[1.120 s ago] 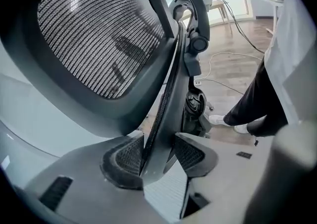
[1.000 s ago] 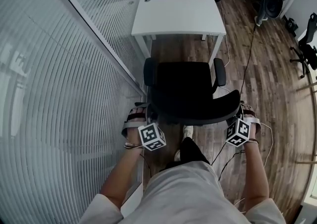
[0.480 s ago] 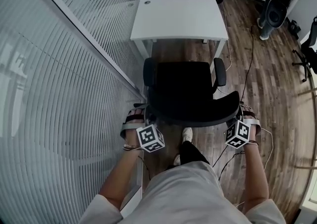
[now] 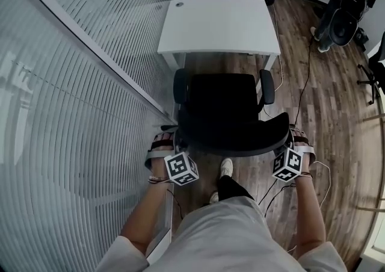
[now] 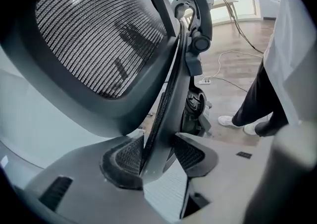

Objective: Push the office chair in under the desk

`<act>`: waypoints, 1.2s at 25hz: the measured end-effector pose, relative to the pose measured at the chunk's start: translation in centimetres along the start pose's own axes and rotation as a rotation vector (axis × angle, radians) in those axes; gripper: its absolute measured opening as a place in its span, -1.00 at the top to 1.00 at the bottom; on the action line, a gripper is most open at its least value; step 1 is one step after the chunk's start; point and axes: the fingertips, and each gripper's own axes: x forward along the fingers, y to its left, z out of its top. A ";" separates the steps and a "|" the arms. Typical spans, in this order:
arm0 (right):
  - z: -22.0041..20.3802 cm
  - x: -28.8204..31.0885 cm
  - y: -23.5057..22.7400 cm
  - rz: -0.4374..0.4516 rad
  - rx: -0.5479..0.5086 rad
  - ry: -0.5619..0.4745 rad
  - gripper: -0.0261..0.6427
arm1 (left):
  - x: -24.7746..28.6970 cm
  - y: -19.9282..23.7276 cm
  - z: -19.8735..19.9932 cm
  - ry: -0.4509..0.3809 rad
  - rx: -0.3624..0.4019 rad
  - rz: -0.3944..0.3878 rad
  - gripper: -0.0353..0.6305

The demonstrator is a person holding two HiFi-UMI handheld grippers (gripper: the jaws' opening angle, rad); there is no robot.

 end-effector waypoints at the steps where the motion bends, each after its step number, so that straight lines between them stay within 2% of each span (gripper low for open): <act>1: 0.1 0.5 -0.3 0.001 -0.002 0.000 0.27 | 0.5 0.3 -0.1 0.001 -0.002 0.000 0.27; 14: 0.0 4.1 -3.8 0.008 -0.004 -0.021 0.27 | 4.3 3.5 0.8 0.025 -0.007 -0.005 0.27; 20: 1.7 4.6 -6.8 0.020 -0.002 -0.026 0.27 | 4.6 7.1 0.7 0.032 -0.007 -0.012 0.27; 30: 2.9 8.1 -9.7 0.018 -0.009 -0.033 0.28 | 8.2 10.5 0.2 0.029 -0.003 -0.006 0.27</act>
